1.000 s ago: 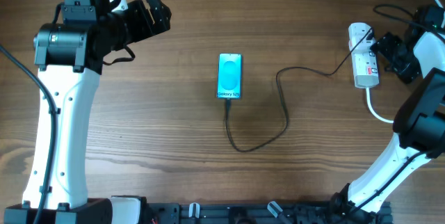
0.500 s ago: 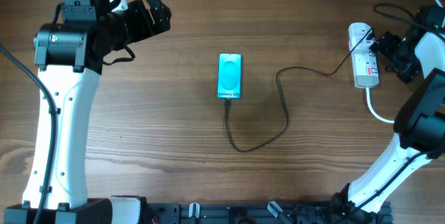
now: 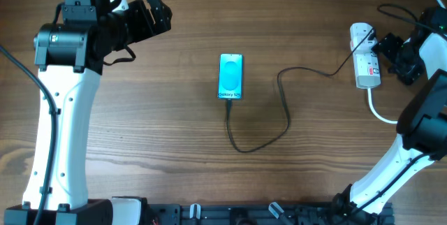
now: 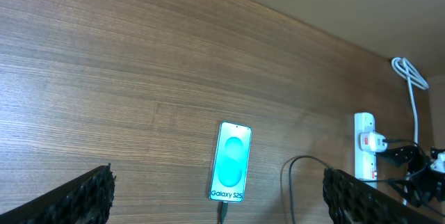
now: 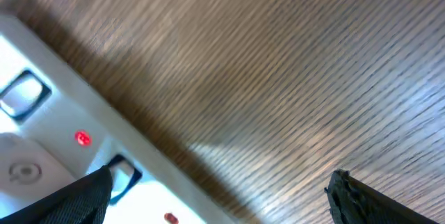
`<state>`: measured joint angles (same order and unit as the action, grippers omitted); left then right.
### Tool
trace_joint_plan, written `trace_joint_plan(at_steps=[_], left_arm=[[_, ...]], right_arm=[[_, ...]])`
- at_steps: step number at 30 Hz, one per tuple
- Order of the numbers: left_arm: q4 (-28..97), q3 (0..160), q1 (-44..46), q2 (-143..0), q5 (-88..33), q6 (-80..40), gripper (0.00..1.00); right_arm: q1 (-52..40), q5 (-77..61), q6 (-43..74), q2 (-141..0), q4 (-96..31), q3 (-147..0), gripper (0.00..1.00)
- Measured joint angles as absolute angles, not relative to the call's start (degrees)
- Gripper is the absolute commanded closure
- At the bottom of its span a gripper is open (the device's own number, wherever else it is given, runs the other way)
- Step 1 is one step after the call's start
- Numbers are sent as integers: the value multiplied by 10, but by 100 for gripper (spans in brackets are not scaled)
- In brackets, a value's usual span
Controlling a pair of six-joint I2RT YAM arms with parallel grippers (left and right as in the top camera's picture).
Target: Plug charger to phone and switch on socket
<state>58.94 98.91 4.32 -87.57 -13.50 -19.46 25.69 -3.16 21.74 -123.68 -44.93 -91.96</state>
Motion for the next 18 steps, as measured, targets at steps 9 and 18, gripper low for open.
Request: trace_joint_plan(at_steps=[9, 18], left_arm=[[589, 989, 43, -876, -135, -195, 0], [589, 989, 43, -876, -135, -195, 0]], right_arm=[[257, -39, 221, -1237, -461, -921, 0], [253, -45, 246, -1184, -548, -914, 0]])
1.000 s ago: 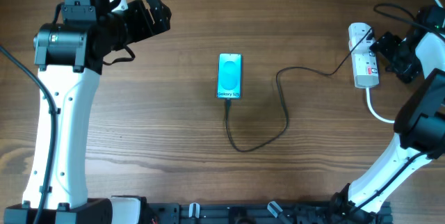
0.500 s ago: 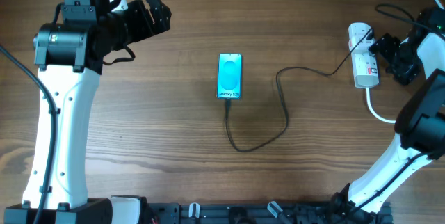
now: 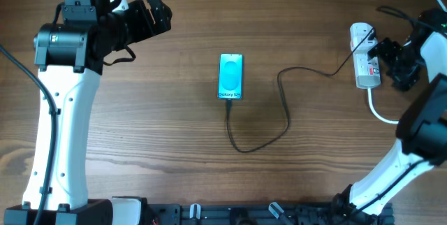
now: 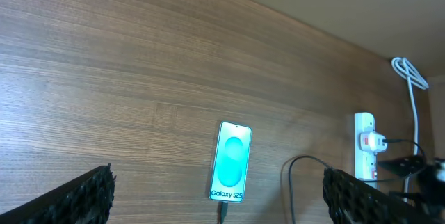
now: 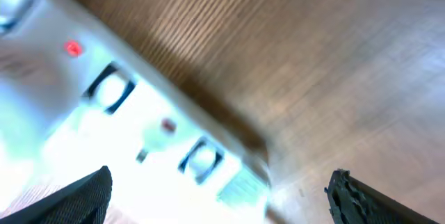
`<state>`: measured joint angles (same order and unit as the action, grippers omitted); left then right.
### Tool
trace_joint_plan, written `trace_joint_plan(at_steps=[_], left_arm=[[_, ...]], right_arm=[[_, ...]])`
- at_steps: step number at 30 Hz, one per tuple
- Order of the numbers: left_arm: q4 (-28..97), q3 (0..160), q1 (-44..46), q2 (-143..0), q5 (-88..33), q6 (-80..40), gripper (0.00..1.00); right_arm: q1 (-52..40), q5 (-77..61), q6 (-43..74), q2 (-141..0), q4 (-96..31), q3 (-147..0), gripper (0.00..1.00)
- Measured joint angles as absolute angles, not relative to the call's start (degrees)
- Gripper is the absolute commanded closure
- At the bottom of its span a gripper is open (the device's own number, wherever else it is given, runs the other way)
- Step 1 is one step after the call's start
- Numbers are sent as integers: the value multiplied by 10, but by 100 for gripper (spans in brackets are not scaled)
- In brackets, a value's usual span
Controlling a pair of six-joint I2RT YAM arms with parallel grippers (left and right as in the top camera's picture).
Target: Plug charger to phone and switch on socket
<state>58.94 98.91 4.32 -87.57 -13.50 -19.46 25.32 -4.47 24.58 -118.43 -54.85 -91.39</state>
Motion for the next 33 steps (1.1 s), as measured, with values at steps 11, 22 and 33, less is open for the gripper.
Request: trace_joint_plan(at_steps=[11, 22, 33], left_arm=[[589, 989, 43, -876, -135, -195, 0], [590, 989, 43, -876, -133, -195, 0], [589, 989, 43, -876, -133, -195, 0]], right_arm=[[197, -45, 270, -879, -666, -913, 0], [0, 5, 269, -674, -666, -804, 0], [-15, -39, 320, -406, -706, -679, 0]])
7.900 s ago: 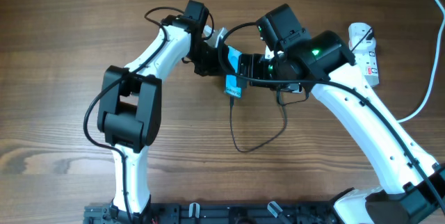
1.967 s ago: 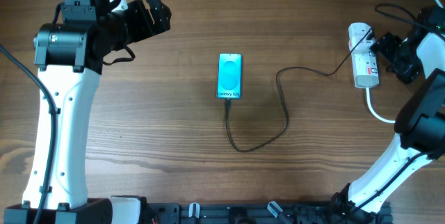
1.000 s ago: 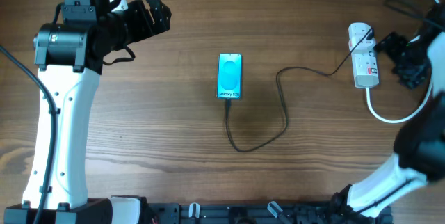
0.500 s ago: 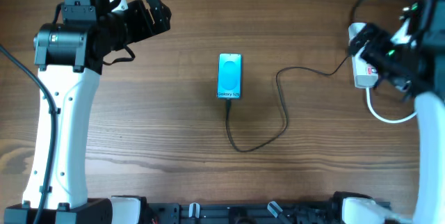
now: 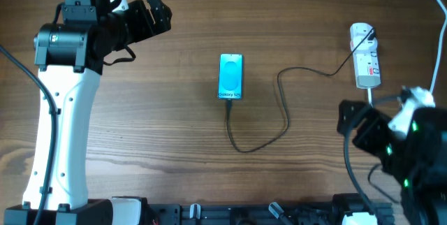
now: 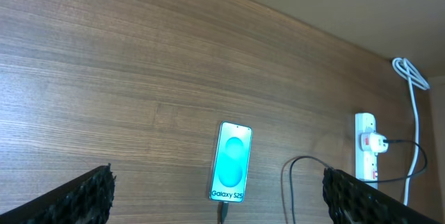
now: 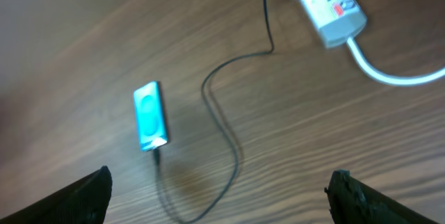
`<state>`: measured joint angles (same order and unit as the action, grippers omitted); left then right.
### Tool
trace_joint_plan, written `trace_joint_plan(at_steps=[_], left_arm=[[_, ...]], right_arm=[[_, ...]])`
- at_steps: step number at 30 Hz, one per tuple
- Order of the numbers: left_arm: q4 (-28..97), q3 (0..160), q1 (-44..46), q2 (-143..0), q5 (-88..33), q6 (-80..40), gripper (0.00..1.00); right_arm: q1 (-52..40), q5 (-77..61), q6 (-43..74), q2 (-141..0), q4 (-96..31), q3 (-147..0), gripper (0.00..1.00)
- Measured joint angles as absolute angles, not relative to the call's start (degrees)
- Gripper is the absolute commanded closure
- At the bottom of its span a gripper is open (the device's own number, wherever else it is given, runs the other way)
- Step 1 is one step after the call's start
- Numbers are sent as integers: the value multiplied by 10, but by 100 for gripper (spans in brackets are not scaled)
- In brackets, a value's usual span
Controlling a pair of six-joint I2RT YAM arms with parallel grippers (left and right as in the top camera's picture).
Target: Plug charger to phone and switch on socket
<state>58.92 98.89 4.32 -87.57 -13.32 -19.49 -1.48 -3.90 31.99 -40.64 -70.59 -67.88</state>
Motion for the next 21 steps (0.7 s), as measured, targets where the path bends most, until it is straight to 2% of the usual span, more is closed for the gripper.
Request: trace_joint_plan(at_steps=[9, 18, 21], left_arm=[[590, 989, 43, -876, -133, -195, 0], [589, 989, 43, -876, -133, -195, 0], [590, 989, 43, -876, -133, -195, 0]], right_arm=[[-15, -21, 401, -385, -712, -678, 0], [-15, 24, 409, -385, -716, -678, 0], [-15, 26, 376, -385, -702, -669, 0]])
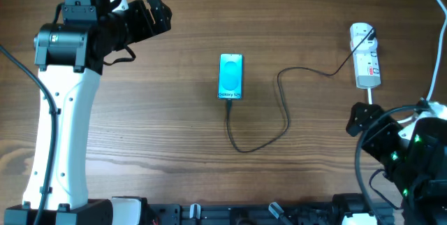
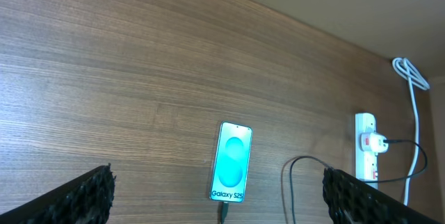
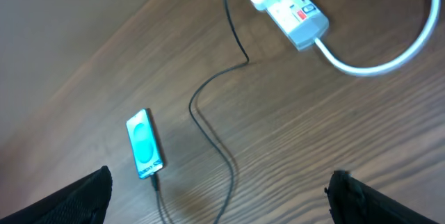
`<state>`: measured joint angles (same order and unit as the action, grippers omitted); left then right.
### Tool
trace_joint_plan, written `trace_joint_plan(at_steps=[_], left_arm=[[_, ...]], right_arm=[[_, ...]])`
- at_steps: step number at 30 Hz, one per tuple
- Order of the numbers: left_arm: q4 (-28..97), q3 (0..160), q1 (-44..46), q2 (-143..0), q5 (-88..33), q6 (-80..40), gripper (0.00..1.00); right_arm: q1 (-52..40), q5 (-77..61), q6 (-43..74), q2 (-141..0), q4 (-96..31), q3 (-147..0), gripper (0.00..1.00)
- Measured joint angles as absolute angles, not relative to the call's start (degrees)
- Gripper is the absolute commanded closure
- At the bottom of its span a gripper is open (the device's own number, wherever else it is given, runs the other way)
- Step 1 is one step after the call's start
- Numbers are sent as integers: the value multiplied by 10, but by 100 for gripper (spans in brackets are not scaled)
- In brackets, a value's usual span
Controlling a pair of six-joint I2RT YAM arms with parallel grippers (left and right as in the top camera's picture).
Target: Plug charger to phone and switch on socket
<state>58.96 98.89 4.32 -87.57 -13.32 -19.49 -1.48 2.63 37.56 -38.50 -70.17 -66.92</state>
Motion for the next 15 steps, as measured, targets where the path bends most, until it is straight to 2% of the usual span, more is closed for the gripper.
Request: trace_joint_plan(at_steps=[7, 15], left_arm=[[590, 989, 43, -876, -133, -195, 0], [589, 989, 43, -876, -133, -195, 0]], right_arm=[[-15, -37, 149, -319, -528, -554, 0], [-15, -100, 13, -199, -318, -352, 0]])
